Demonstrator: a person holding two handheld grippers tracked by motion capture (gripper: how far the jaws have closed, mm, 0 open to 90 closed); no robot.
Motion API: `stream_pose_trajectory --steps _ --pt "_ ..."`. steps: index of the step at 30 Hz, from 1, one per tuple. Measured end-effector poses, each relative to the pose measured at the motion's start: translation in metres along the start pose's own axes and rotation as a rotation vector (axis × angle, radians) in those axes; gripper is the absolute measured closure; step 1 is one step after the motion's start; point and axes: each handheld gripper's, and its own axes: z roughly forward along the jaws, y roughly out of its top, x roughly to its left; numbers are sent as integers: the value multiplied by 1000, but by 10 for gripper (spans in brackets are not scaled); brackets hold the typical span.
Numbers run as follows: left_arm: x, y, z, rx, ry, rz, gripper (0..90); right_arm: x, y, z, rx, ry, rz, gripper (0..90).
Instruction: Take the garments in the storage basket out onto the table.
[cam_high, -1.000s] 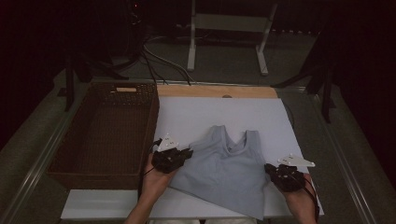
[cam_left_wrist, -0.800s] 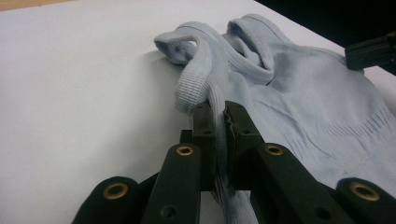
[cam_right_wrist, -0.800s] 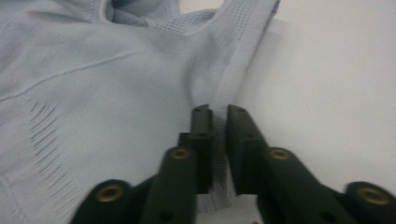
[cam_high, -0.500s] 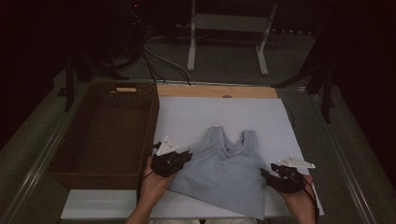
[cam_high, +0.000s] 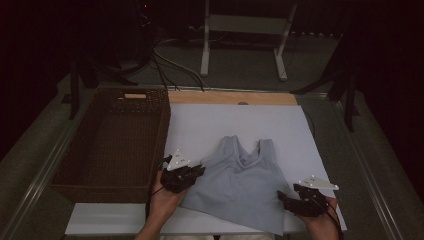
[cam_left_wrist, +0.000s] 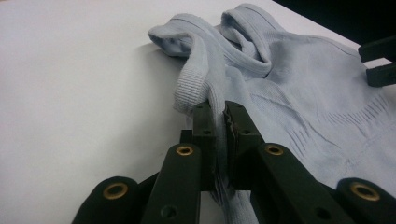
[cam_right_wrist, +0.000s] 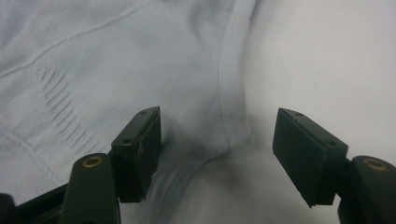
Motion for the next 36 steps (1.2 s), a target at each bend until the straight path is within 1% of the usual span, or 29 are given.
stream_pose_trajectory --steps 3,8,13,14,16,17,19,20,21,22,24,28,33,36 --pt "0 -1 0 1 0 2 859 0 -2 2 9 5 14 332" --pt "-2 -3 -1 5 -1 13 859 -1 -4 13 63 -15 28 383" --pt "-2 -4 -1 8 1 15 859 -1 -2 20 93 -2 33 436" --pt "-3 -5 -2 9 1 17 859 -1 -2 21 101 5 37 460" --pt "-3 -5 -2 10 2 18 858 0 -1 23 110 16 25 540" --pt "-3 -5 -3 12 2 18 858 1 -1 23 111 21 15 607" --pt "-4 -6 -3 15 2 14 857 4 0 24 115 40 -9 710" --pt "-4 -6 -3 15 2 14 857 4 0 24 115 40 -9 710" --pt "-6 -7 -4 17 2 14 857 5 1 24 116 47 -24 744" --pt "-7 -7 -5 21 2 18 856 8 2 23 113 35 -60 792" --pt "-8 -8 -5 24 3 18 855 8 3 20 98 30 -67 804" --pt "-8 -9 -5 25 3 14 850 6 3 14 72 26 -67 807" --pt "-11 -11 -1 37 -8 15 850 4 2 7 57 10 -64 808" --pt "-14 -12 2 45 -19 12 850 0 1 3 52 3 -52 808"
